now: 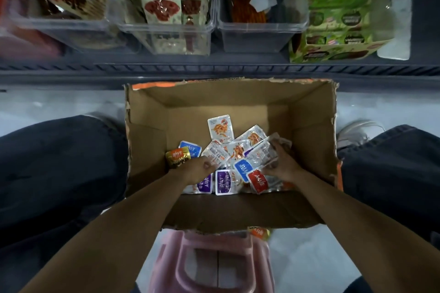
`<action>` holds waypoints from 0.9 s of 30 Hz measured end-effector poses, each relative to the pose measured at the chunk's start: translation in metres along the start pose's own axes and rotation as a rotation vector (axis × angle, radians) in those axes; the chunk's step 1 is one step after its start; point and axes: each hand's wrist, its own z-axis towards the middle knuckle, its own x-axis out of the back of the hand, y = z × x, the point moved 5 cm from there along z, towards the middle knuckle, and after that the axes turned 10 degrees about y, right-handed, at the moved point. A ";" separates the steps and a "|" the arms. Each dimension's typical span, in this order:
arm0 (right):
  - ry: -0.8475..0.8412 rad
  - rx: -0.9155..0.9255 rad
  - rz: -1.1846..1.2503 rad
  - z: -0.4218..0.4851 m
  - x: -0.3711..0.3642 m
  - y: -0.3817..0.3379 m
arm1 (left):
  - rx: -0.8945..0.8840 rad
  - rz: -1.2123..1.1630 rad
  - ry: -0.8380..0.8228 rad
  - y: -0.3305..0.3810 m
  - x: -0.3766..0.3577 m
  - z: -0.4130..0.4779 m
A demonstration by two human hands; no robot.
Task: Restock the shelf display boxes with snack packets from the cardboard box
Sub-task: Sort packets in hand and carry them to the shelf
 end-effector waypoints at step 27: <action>0.029 0.089 0.665 -0.070 0.022 -0.107 | 0.086 -1.107 0.072 0.051 0.050 -0.053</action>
